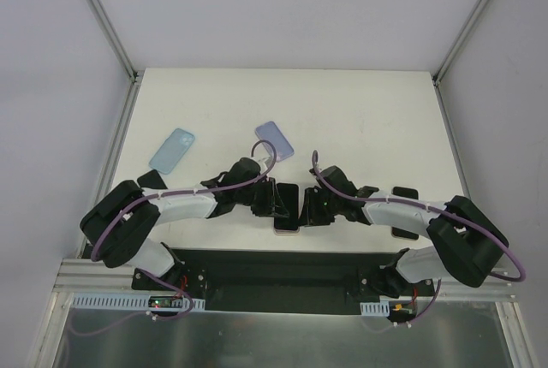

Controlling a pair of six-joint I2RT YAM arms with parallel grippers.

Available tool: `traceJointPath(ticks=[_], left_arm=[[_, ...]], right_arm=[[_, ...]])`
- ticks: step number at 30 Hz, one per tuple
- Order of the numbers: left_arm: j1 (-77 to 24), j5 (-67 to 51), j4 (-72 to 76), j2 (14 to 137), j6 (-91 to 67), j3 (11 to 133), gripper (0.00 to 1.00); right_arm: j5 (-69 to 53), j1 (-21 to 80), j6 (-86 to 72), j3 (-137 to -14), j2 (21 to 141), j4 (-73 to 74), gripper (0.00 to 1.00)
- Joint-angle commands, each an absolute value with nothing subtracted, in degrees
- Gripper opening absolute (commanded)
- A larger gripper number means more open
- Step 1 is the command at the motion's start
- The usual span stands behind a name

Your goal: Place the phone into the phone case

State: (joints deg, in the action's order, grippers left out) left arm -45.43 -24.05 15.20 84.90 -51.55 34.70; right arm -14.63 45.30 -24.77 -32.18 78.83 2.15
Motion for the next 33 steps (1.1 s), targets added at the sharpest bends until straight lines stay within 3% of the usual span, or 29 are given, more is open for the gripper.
traceJointPath(ticks=[1, 4, 8, 33], left_arm=[[-45.9, -22.1, 14.5, 80.0, -52.2, 35.6, 0.20], [-45.8, -15.7, 5.6, 76.9, -49.1, 37.5, 0.18], [-45.9, -10.9, 0.4, 76.2, -46.6, 38.4, 0.00], [-49.6, -11.7, 0.4, 84.2, -49.0, 40.2, 0.00]], right_arm=[[-15.2, 45.1, -26.0, -32.3, 79.2, 0.3, 0.31], [-15.1, 45.1, -26.4, -32.3, 78.8, 0.3, 0.31], [-14.9, 45.2, -26.8, -31.8, 78.5, 0.3, 0.30], [-16.6, 46.1, -27.4, -33.1, 79.4, -1.5, 0.31]])
